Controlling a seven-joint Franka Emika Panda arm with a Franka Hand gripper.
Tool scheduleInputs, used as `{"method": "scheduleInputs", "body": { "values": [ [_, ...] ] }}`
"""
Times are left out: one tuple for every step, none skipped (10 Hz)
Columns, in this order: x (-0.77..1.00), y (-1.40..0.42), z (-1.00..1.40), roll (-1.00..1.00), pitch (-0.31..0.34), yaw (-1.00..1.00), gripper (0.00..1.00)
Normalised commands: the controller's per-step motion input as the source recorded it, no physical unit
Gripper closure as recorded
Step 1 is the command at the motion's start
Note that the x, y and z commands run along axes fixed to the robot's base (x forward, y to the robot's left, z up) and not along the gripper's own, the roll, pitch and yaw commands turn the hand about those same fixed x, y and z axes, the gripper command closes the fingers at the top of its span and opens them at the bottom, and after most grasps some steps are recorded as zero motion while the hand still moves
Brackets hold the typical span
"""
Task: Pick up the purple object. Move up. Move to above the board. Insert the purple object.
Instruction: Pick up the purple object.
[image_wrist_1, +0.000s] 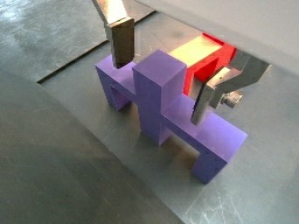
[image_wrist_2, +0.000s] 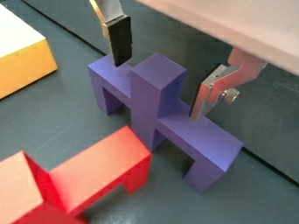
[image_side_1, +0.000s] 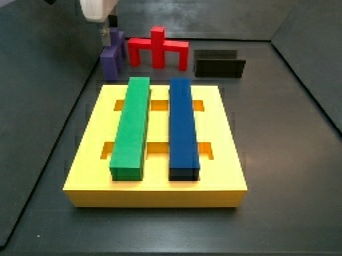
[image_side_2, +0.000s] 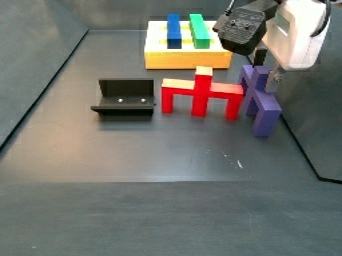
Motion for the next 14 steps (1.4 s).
{"method": "scheduleInputs", "body": {
  "values": [
    [0.0,0.0,-0.02,0.0,0.0,0.0,0.0],
    [0.0,0.0,-0.05,0.0,0.0,0.0,0.0],
    [0.0,-0.03,-0.04,0.0,0.0,0.0,0.0],
    [0.05,-0.06,-0.03,0.0,0.0,0.0,0.0],
    [0.05,-0.05,0.0,0.0,0.0,0.0,0.0],
    [0.1,0.0,0.0,0.0,0.0,0.0,0.0],
    [0.0,0.0,0.0,0.0,0.0,0.0,0.0],
    [0.0,0.0,0.0,0.0,0.0,0.0,1.0],
    [0.0,0.0,0.0,0.0,0.0,0.0,1.0],
    [0.0,0.0,0.0,0.0,0.0,0.0,1.0],
    [0.0,0.0,0.0,0.0,0.0,0.0,1.0],
    [0.0,0.0,0.0,0.0,0.0,0.0,1.0],
    [0.0,0.0,0.0,0.0,0.0,0.0,1.0],
    [0.0,0.0,0.0,0.0,0.0,0.0,1.0]
  ]
}}
